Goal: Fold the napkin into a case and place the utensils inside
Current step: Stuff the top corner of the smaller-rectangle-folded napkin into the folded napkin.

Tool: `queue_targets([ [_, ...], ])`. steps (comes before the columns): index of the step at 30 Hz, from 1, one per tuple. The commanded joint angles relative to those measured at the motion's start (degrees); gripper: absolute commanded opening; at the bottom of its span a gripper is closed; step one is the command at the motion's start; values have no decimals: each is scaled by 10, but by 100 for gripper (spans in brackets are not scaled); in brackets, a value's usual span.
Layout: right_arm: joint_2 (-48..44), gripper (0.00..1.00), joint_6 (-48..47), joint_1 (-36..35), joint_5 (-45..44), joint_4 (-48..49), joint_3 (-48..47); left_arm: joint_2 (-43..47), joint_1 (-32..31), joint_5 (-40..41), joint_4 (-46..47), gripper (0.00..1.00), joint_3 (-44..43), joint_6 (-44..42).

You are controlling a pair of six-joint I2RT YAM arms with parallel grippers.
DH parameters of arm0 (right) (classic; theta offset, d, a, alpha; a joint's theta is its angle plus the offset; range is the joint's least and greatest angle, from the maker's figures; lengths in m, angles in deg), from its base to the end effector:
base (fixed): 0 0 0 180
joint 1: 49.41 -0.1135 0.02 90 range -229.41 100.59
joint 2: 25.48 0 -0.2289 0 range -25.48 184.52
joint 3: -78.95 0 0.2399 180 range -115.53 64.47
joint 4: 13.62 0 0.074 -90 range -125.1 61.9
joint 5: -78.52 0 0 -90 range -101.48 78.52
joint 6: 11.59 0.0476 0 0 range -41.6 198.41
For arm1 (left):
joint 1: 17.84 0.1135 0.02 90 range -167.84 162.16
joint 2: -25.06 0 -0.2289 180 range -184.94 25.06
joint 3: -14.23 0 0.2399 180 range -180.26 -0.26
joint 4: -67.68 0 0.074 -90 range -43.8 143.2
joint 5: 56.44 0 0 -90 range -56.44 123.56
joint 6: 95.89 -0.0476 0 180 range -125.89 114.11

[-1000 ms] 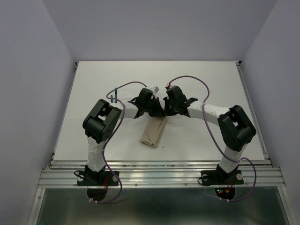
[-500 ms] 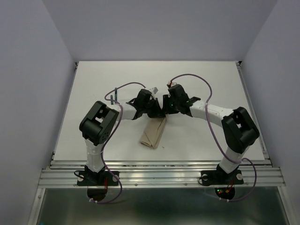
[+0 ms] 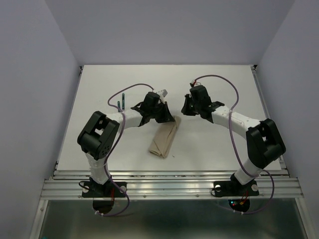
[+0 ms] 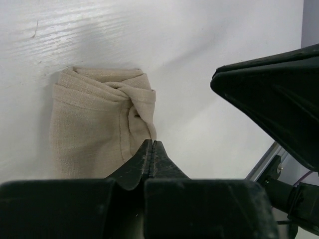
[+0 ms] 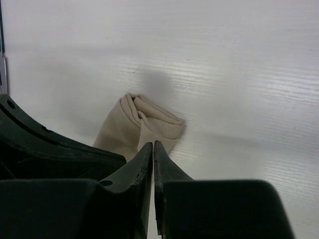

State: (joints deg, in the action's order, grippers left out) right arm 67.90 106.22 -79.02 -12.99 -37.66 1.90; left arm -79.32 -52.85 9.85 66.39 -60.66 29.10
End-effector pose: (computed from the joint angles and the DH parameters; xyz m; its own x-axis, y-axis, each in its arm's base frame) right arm 0.3104 0.1750 0.1958 -0.7204 0.1270 -0.6818 -0.1587 0.9268 0.3404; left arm 0.3057 -0.2375 0.1570 -0.8069 -0.0758 -0.5859 0.4218 0.6204 -0.6612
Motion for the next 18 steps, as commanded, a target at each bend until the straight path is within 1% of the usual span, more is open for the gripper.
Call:
queue_targets([
  [1, 14, 8, 8, -1, 5, 18, -1, -2, 2, 16, -16, 0, -8, -20],
  [6, 42, 3, 0, -1, 40, 15, -15, -23, 3, 22, -14, 0, -13, -23],
  [11, 66, 2, 0, -1, 63, 11, -21, -43, 3, 18, -8, 0, -24, -25],
  [18, 77, 1, 0, -1, 77, 15, -20, -62, 3, 4, -2, 0, -40, -26],
])
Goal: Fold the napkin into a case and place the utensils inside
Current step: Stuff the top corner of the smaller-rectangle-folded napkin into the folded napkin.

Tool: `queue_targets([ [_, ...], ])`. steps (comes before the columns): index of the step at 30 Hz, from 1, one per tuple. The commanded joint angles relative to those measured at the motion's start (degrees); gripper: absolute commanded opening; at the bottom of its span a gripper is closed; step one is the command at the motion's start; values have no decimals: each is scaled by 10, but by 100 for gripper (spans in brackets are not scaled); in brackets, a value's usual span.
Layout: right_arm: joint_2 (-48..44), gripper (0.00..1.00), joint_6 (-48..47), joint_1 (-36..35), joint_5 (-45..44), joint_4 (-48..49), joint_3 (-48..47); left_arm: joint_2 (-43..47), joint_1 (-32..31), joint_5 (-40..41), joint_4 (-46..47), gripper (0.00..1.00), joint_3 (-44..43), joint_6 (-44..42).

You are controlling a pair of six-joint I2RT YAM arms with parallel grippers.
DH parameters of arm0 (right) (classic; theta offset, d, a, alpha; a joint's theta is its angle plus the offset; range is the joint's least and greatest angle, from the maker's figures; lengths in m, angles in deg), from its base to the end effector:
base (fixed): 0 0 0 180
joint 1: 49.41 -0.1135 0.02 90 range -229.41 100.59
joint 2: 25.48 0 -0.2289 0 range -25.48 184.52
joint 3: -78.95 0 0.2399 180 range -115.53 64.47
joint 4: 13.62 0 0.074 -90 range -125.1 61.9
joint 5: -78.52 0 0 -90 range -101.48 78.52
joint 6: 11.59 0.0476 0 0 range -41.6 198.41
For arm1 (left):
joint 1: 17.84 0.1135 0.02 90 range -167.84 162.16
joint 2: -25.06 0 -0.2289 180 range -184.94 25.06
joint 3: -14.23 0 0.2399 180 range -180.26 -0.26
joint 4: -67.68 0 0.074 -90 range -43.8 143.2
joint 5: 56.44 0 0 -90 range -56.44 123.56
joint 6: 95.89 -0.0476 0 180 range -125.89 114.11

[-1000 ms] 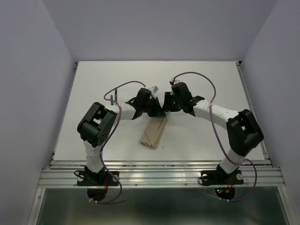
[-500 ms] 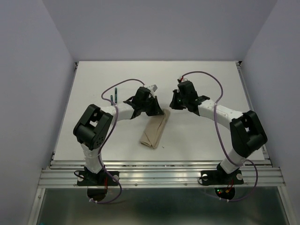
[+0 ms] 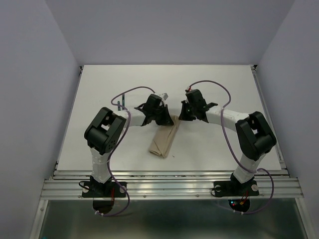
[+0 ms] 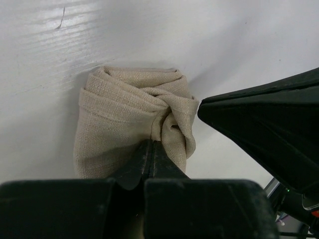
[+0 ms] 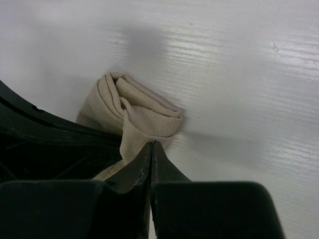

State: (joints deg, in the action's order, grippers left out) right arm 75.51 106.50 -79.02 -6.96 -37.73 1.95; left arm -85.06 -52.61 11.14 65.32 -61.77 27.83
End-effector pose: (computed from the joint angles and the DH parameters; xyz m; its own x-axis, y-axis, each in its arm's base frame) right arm 0.3145 0.1831 0.1503 -0.8244 0.0714 -0.5615 -0.1702 0.9148 0.3662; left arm 0.3118 -0.2386 0.1237 -0.8387 -0.0424 -0.5429 0.3769 0.6744 -0.6350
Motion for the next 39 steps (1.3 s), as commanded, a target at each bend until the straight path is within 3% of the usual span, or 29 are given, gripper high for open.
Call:
queue_targets([
  [1, 3, 1, -3, -1, 18, 16, -22, -4, 0, -11, 11, 0, -30, -12],
  [26, 78, 1, 14, -17, 57, 22, -58, -46, -3, -47, 51, 0, -60, 7],
  [39, 100, 1, 12, -17, -10, -8, -41, 75, 3, -31, 18, 0, 22, -28],
])
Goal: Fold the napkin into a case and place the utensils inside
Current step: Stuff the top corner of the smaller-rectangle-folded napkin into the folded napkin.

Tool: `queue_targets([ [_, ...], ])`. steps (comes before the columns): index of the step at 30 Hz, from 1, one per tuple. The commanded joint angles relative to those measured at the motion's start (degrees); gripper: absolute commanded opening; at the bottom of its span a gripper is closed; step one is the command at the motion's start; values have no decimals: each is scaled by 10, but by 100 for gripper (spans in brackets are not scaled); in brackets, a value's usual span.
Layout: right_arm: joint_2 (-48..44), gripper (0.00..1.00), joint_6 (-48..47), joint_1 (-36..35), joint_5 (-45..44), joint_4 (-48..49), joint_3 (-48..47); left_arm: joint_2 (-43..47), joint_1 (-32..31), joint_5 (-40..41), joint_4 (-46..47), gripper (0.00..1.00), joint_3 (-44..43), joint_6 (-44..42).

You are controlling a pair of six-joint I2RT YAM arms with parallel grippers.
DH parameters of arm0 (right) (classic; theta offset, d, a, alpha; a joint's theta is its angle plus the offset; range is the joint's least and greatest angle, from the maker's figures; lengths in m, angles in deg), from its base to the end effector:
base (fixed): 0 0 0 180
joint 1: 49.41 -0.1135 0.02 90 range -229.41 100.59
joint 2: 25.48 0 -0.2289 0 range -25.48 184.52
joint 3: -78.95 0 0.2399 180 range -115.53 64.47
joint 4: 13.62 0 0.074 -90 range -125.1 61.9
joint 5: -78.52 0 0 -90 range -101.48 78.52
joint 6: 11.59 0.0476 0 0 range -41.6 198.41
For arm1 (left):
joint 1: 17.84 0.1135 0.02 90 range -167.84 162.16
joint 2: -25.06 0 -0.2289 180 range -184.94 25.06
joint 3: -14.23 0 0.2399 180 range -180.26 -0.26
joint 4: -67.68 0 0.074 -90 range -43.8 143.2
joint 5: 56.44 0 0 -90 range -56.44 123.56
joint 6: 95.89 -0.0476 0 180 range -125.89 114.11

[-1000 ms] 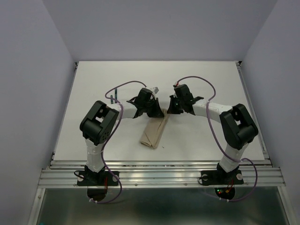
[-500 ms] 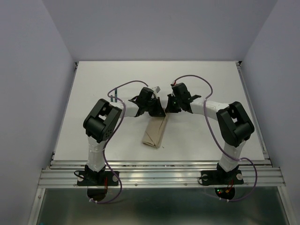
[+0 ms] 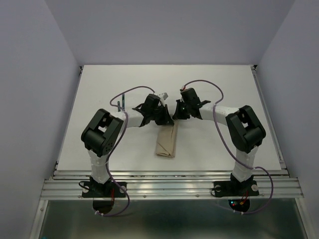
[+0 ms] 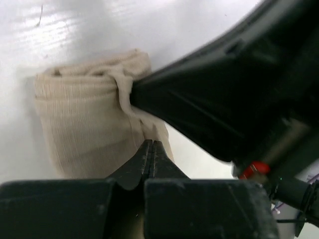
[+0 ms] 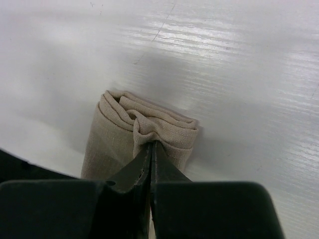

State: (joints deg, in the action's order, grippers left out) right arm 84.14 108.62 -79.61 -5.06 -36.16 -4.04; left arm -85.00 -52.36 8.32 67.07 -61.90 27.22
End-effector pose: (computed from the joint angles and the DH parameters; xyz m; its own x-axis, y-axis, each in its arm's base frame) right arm 0.3349 0.2011 0.1298 -0.8485 0.0847 -0.5224 -0.1575 0.9019 0.4021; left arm 0.3131 -0.2400 0.1282 -0.8294 -0.0292 -0.5579 0.4166 0.6330 -0.6525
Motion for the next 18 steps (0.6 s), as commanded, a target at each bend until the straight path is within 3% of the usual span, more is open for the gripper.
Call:
queue_targets([
  [1, 7, 1, -12, -11, -33, -25, 21, 84, 2, -2, -1, 0, 28, -23],
  [7, -30, 1, -21, -11, -32, -30, 22, 124, 9, 22, -13, 0, 60, -19],
  [18, -67, 1, -26, -11, -28, -42, 22, 88, 24, 6, 7, 0, 95, -10],
])
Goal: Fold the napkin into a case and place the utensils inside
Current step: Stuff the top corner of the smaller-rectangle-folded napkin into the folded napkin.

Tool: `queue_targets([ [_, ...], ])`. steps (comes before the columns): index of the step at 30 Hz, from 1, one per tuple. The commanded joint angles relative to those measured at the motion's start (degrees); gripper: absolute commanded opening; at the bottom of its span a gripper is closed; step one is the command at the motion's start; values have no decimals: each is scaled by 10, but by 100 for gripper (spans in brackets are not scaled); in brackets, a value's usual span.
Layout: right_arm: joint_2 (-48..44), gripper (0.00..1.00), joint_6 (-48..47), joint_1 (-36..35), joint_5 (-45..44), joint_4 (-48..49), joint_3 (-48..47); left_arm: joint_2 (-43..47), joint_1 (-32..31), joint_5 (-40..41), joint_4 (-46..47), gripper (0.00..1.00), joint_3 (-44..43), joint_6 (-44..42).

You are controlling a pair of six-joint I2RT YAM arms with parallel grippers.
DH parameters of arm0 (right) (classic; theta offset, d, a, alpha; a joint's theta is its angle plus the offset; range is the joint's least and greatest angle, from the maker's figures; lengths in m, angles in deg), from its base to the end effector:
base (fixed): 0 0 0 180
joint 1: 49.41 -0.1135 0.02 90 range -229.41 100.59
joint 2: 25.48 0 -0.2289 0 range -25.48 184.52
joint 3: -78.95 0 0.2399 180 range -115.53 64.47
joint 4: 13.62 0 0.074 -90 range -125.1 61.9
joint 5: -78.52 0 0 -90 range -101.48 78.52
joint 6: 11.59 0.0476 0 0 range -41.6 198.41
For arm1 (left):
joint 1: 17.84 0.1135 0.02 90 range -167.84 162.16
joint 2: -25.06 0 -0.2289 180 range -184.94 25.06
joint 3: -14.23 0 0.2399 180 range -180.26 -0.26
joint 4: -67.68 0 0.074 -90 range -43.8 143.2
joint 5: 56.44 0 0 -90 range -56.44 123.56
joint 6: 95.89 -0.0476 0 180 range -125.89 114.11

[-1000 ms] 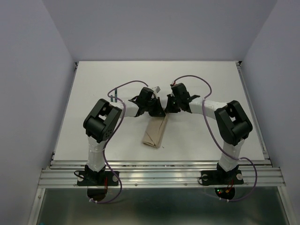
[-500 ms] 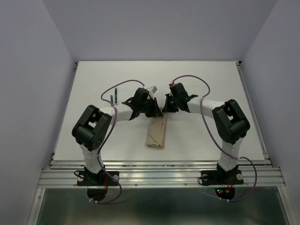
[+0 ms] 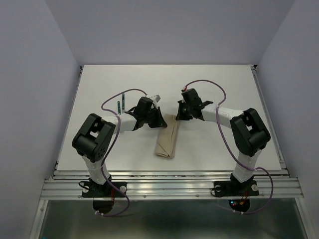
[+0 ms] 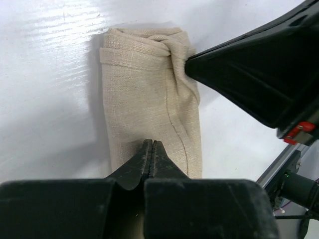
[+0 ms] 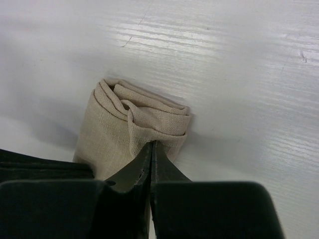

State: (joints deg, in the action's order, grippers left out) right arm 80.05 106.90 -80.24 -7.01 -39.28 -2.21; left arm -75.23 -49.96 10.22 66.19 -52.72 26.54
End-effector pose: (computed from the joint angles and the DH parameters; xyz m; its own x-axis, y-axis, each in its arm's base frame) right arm 0.3225 0.1968 0.1420 -0.8426 0.0509 -0.5361 -0.1729 0.9172 0.3589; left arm 0.2931 -0.2063 0.1396 -0.8178 -0.0680 -0.5715 0.3851 0.6733 -0.6312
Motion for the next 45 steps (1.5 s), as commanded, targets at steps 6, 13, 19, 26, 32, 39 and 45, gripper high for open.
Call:
queue_targets([
  [6, -36, 1, -2, -10, -2, -10, 22, -28, -1, -20, 23, 0, 10, -3],
  [13, -65, 1, 6, -15, 0, -9, 32, -39, -11, -22, 33, 0, 10, 4],
  [19, -63, 1, 8, -26, -1, -10, 27, -38, -25, -23, 34, 0, -2, 11],
  [26, -41, 1, 10, -31, -3, -9, 15, -51, -44, -25, 34, 0, -21, 13],
  [32, -5, 1, 11, -31, -16, -5, 14, -74, -54, -32, 39, 0, -31, 18],
  [39, -44, 1, 3, -31, 2, -16, 8, -41, -55, -15, 15, 0, -36, 5],
  [45, -127, 2, 7, -31, -64, -24, 35, -14, -55, -8, -2, 0, -43, 4],
])
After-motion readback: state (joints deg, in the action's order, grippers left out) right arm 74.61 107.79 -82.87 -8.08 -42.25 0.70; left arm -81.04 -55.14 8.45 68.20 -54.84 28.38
